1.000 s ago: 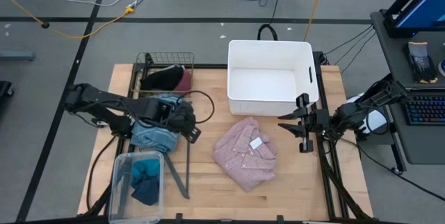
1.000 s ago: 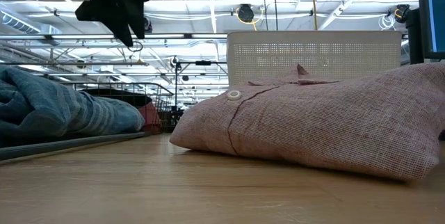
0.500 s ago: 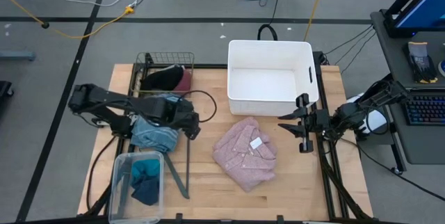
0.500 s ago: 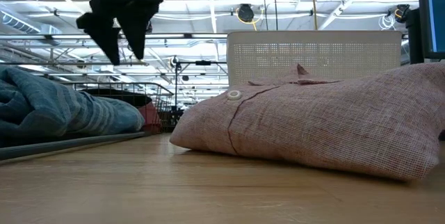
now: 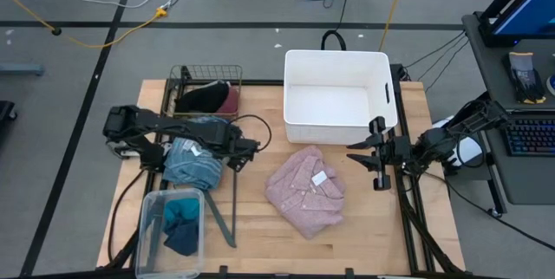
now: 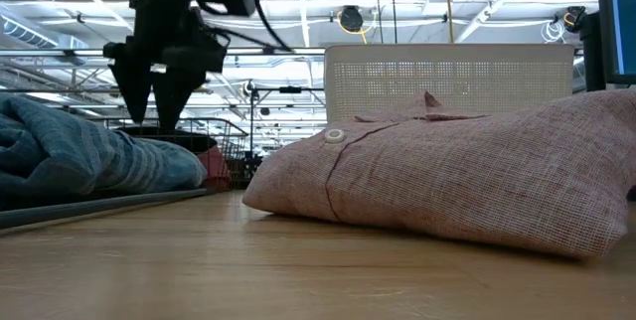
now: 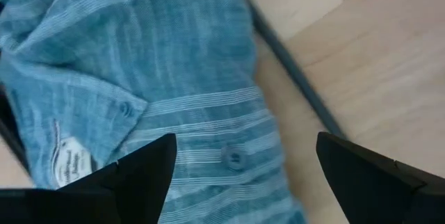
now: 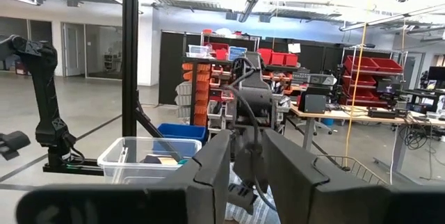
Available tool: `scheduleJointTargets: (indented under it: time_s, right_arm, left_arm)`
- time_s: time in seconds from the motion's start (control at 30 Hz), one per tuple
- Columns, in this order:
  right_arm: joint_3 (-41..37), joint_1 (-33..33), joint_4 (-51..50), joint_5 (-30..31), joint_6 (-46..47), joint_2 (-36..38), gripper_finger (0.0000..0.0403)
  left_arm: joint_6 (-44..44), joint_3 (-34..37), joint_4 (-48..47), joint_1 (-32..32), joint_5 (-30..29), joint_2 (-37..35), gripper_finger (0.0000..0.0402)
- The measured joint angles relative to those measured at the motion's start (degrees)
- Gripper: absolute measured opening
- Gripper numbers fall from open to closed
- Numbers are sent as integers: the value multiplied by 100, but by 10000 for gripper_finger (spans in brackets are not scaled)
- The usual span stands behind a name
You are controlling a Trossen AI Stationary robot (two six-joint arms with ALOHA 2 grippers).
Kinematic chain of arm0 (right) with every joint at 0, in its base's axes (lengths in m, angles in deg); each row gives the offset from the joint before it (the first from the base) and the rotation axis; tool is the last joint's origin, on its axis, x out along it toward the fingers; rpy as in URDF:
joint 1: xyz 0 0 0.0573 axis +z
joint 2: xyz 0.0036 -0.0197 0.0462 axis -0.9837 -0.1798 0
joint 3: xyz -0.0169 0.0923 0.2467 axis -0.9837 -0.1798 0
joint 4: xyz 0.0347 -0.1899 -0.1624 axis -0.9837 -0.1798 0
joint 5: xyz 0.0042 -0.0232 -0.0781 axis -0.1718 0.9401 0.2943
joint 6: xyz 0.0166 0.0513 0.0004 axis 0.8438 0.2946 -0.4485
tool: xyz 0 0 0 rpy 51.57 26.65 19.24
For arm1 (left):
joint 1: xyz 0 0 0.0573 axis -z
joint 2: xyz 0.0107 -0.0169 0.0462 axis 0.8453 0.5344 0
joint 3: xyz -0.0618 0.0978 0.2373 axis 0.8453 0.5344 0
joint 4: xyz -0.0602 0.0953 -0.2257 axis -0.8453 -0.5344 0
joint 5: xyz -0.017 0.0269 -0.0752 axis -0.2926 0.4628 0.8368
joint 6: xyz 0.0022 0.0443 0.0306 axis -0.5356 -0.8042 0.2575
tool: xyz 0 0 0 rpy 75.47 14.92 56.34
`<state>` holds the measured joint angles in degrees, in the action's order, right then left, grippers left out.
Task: Pick & Place Cloths
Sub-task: Put the blue shirt into the white bin
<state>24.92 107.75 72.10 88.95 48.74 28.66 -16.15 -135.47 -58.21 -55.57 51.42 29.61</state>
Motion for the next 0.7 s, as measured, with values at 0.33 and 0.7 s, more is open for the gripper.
scheduleJointTargets:
  time_s: [0.33, 0.7]
  right_arm:
    - [0, -1, 0, 0, 74, 0, 79]
    - [0, 0, -1, 0, 74, 0, 79]
  left_arm:
    - [-38, 2, -256, -29, -101, 534, 348]
    - [-125, 475, -173, -100, -483, 1185, 349]
